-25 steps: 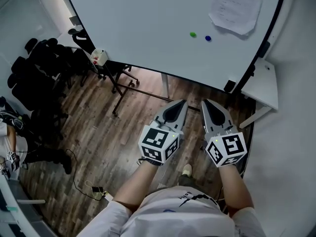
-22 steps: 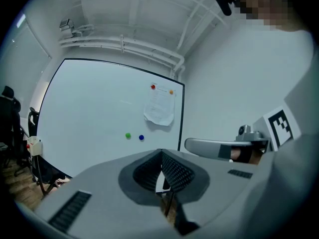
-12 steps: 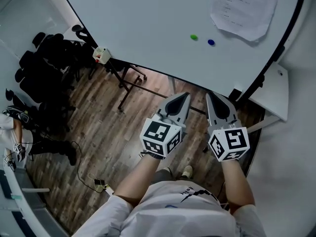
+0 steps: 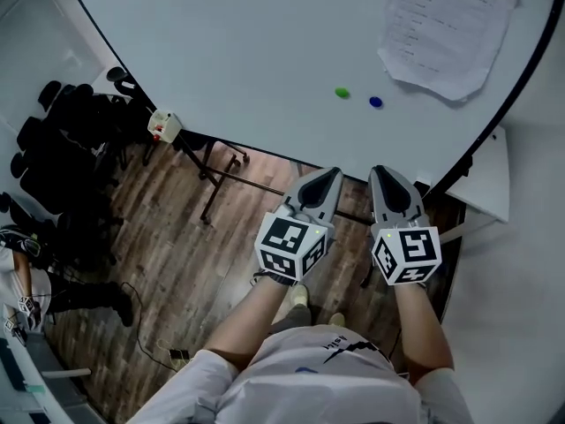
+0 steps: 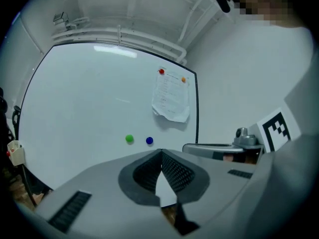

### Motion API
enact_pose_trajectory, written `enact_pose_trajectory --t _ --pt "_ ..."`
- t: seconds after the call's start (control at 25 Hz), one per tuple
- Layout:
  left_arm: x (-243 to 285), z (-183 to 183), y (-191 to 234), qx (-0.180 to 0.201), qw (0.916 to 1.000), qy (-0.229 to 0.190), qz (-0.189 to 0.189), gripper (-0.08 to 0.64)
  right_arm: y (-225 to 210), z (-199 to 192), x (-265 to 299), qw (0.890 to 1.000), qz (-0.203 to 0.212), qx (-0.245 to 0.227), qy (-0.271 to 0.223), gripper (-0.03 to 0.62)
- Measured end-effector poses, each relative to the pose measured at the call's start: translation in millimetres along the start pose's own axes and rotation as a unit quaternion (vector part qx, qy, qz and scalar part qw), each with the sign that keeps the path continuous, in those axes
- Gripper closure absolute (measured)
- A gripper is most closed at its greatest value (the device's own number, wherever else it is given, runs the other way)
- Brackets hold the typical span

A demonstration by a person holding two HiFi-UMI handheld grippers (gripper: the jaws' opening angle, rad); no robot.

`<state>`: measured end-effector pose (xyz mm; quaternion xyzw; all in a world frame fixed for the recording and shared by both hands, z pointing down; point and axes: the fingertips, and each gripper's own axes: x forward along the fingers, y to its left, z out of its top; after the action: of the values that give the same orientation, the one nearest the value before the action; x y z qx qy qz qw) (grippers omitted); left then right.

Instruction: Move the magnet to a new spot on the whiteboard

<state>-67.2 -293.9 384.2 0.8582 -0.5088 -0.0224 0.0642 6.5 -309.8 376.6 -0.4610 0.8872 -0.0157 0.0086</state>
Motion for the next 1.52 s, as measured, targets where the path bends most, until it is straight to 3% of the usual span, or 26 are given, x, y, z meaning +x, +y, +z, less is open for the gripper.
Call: enact_pose_trajectory --t 0.48,0.6,1.12,1.52 --pt "50 9 58 0.001 0.9985 -0.001 -0.055 0.551 -26 -6 78 0.997 -0.077 -0.022 0.015 0.557" --pt "57 8 66 -0.003 0.9980 0.001 -0.062 0.549 -39 -6 90 0.994 -0.100 -0.032 0.020 0.524" --pt "73 -4 89 -0.015 0.9965 0.014 -0.081 0.551 -91 -14 137 0.968 -0.215 -0.117 0.054 0.462" --pt "72 -5 106 -0.021 0.9964 0.015 -0.081 0.551 -97 -11 152 0.957 -0.252 -0.131 0.059 0.457"
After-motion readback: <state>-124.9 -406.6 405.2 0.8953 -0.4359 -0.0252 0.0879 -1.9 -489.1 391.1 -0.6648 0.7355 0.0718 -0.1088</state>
